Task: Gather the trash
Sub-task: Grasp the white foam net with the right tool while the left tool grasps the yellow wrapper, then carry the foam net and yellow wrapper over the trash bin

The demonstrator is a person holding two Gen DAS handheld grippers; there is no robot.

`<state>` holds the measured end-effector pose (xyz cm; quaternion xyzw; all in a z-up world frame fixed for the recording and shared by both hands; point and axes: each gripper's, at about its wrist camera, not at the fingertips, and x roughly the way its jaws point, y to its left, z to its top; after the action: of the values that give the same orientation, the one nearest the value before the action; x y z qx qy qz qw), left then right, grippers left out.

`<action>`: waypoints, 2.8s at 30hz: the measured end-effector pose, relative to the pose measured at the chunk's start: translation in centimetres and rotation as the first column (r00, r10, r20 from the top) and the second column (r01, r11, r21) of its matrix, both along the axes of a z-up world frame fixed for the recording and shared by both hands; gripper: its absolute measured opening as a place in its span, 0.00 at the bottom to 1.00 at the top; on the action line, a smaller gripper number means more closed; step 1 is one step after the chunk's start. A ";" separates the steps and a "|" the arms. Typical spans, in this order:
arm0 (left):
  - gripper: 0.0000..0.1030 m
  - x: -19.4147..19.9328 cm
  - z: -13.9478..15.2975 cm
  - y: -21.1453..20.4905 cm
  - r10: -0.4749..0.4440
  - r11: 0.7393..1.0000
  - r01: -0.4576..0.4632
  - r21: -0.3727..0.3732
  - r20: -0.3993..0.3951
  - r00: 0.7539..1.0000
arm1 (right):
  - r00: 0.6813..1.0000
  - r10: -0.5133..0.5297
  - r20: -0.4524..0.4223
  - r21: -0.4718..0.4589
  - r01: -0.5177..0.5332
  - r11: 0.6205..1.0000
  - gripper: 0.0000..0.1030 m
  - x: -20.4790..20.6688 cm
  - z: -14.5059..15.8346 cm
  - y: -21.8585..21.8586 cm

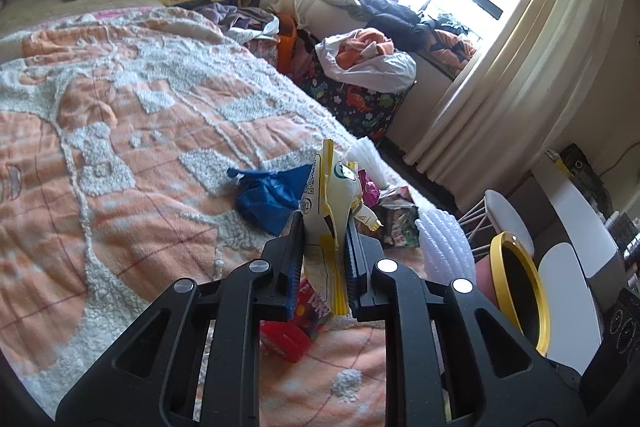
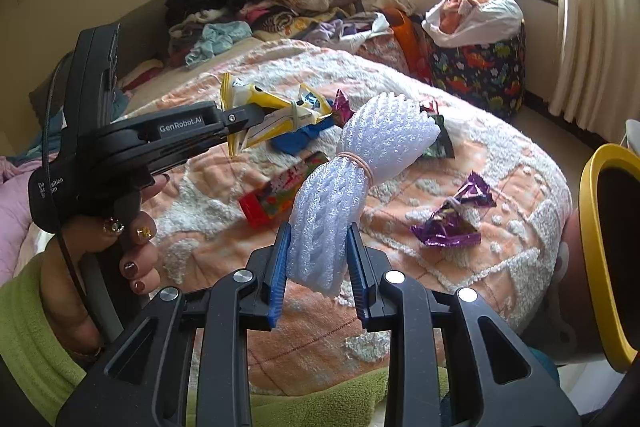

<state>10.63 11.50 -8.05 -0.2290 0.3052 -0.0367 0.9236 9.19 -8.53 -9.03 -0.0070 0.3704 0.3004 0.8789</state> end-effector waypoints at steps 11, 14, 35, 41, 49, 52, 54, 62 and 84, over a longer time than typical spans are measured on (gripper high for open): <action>0.12 -1.0 2.8 -0.7 -0.007 1.000 0.006 0.007 0.053 0.999 | 0.999 -0.025 0.032 0.049 0.023 0.999 0.25 0.0 1.8 -2.3; 0.12 -1.1 3.4 -1.1 -0.016 1.000 0.015 0.021 0.060 0.998 | 0.999 -0.040 0.035 0.062 0.038 0.997 0.25 0.0 2.2 -3.0; 0.12 -1.9 3.6 -4.8 -0.083 0.985 0.081 0.154 0.007 0.997 | 0.987 -0.149 0.054 0.155 0.139 0.978 0.25 0.7 3.9 -7.9; 0.12 -2.0 4.1 -6.8 -0.120 0.980 0.116 0.164 0.015 0.993 | 0.980 -0.191 0.058 0.176 0.178 0.968 0.25 1.1 4.4 -9.7; 0.12 -1.8 4.4 -9.4 -0.173 0.971 0.168 0.169 0.016 0.985 | 0.970 -0.236 0.050 0.191 0.223 0.956 0.25 1.7 4.8 -11.7; 0.12 -1.8 4.5 -10.4 -0.193 0.967 0.187 0.175 0.016 0.981 | 0.967 -0.251 0.051 0.192 0.237 0.952 0.25 1.9 4.8 -12.4; 0.12 -1.8 4.5 -11.0 -0.206 0.964 0.200 0.177 0.015 0.978 | 0.964 -0.263 0.052 0.193 0.248 0.949 0.25 2.0 4.8 -12.8; 0.12 -1.7 4.6 -13.2 -0.249 0.952 0.242 0.185 0.013 0.968 | 0.948 -0.314 0.049 0.203 0.298 0.933 0.25 2.4 4.8 -14.8; 0.12 -1.1 4.4 -20.3 -0.404 0.893 0.391 0.222 0.016 0.914 | 0.883 -0.468 0.019 0.219 0.454 0.864 0.25 4.3 4.3 -21.5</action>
<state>9.52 -8.80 -3.67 -0.0595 0.3190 -0.1988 0.9248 13.53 -30.00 -4.74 0.1631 0.2963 0.1183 0.9336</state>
